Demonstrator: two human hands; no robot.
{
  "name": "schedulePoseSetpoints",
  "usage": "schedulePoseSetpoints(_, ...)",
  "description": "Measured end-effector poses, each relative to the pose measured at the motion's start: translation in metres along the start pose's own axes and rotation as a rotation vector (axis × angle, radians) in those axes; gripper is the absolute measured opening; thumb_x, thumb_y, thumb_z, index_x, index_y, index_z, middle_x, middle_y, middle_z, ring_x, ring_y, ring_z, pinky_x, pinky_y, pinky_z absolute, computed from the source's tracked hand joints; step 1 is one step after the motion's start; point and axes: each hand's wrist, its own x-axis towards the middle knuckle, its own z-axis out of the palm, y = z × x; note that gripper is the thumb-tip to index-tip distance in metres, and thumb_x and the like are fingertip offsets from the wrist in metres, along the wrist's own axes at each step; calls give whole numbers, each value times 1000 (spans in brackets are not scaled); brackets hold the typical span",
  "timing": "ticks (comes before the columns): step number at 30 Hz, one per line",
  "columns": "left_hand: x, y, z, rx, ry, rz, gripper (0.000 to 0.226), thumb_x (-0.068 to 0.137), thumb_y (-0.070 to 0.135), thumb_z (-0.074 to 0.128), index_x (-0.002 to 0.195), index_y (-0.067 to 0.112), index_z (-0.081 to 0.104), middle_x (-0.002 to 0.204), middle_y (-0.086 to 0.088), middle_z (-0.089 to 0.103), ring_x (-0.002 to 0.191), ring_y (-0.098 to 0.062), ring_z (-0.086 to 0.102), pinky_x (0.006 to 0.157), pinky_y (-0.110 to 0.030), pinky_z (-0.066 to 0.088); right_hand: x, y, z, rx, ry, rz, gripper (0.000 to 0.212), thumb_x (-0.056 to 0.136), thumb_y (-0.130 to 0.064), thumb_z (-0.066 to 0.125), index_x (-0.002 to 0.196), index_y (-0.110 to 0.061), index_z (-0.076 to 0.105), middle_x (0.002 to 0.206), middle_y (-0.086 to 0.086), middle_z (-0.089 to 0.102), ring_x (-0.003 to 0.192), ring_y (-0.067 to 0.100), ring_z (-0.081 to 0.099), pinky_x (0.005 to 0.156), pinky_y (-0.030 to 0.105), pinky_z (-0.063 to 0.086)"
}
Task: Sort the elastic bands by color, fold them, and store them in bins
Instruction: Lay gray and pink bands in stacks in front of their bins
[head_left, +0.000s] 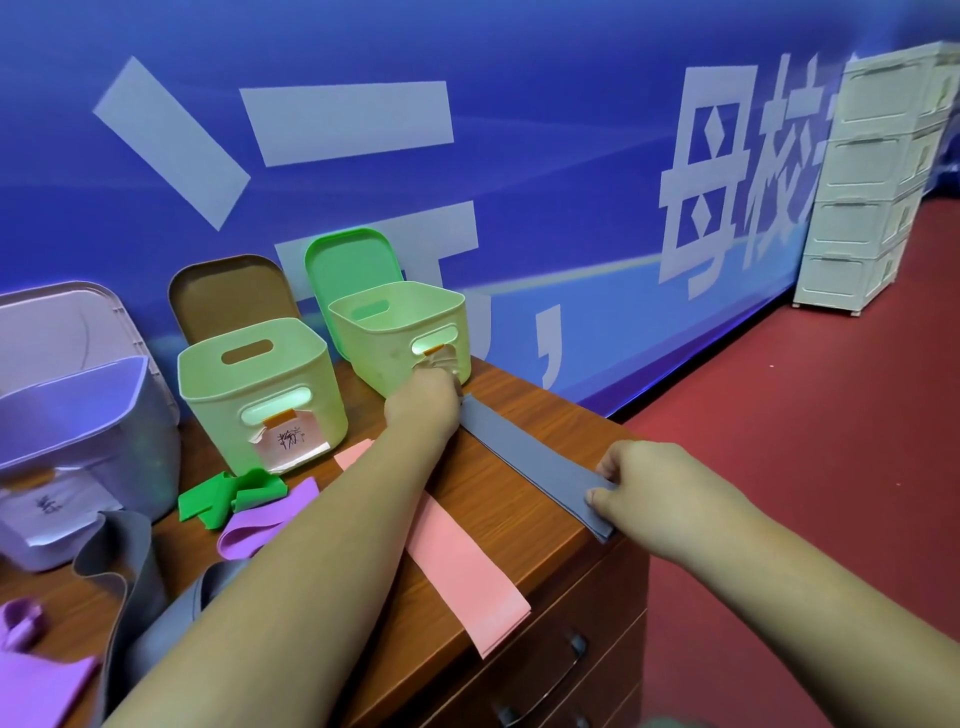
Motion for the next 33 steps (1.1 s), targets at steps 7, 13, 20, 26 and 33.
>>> schedulePoseSetpoints(7,-10,0,-1,66,86,18,12,100,21,61,96,17,72,84,-1,59,81,-27,62,61,-37,50,-6,-5,-2,-67,-1,-5,18,92,-42,59,103,-28,60,99,-4,63,90,23,65,75,36,55)
schedulePoseSetpoints(13,-26,-3,-17,5,88,36,21,102,25,52,88,19,66,88,-2,63,83,-27,63,64,-36,50,-14,-15,-3,-98,45,11,28,95,-42,53,111,-20,60,115,3,50,99,29,60,85,43,55)
schedulePoseSetpoints(20,-60,-30,-57,-70,144,124,24,94,31,47,89,22,69,82,2,64,83,-27,65,68,-36,56,-33,-56,-4,-46,132,-134,37,98,-47,51,122,-21,62,120,4,52,112,29,56,95,46,54)
schedulePoseSetpoints(26,-110,-84,-103,-188,133,152,26,95,32,53,97,26,78,84,7,75,74,-17,71,75,-36,62,-51,-112,18,22,160,-354,38,98,-45,52,126,-21,61,121,2,56,116,27,57,97,45,53)
schedulePoseSetpoints(33,-188,-188,-154,-394,158,-16,24,100,25,57,90,25,79,77,10,78,61,-13,72,59,-26,57,-68,-180,55,86,129,-609,26,99,-42,54,115,-27,67,113,-3,56,111,21,57,95,42,53)
